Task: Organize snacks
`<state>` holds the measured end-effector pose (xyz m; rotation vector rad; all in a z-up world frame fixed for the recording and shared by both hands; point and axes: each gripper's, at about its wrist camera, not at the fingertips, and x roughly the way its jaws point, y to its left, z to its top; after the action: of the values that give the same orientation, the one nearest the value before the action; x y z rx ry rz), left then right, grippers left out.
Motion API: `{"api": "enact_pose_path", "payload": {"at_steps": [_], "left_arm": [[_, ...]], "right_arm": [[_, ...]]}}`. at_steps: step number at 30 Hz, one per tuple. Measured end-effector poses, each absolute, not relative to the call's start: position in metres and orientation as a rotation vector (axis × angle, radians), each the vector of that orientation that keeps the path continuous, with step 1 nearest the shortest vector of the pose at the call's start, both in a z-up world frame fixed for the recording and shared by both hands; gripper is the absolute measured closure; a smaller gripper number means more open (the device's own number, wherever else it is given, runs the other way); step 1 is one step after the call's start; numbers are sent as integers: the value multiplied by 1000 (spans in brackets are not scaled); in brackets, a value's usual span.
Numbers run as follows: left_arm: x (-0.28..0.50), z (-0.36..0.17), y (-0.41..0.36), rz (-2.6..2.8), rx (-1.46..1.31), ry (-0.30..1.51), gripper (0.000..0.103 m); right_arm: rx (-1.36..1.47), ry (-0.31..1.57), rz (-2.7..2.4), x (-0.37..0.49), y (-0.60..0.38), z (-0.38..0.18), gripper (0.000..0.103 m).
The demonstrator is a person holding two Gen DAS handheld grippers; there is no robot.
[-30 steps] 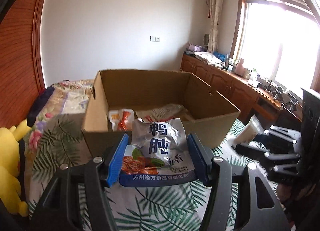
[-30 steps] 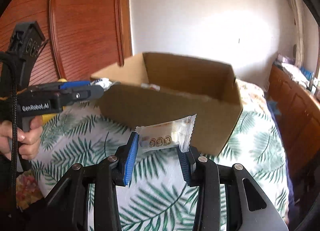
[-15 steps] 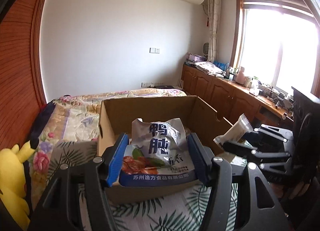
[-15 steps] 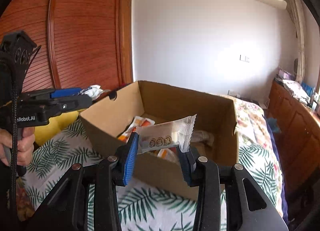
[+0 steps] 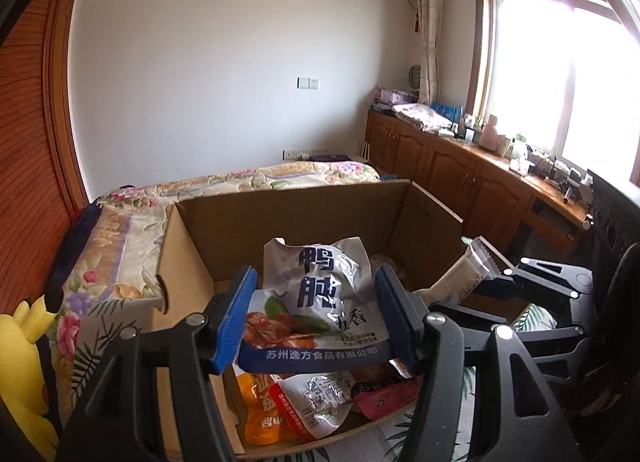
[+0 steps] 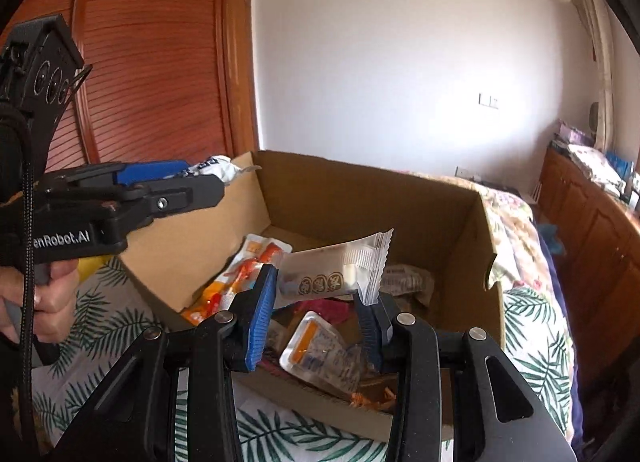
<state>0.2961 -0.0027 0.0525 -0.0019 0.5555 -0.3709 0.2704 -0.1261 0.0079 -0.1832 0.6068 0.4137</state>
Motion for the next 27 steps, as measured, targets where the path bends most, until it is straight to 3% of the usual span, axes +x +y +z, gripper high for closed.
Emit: {"api": "enact_pose_path", "payload": {"at_steps": [14, 19, 27], "left_arm": [[310, 31, -15, -331, 20, 608, 42], [308, 33, -15, -329, 24, 597, 34], [298, 34, -16, -310, 38, 595, 34]], "right_arm": [[-150, 633, 407, 274, -133, 0, 61], [-151, 632, 408, 272, -133, 0, 60], [-145, 633, 386, 269, -134, 0, 55]]}}
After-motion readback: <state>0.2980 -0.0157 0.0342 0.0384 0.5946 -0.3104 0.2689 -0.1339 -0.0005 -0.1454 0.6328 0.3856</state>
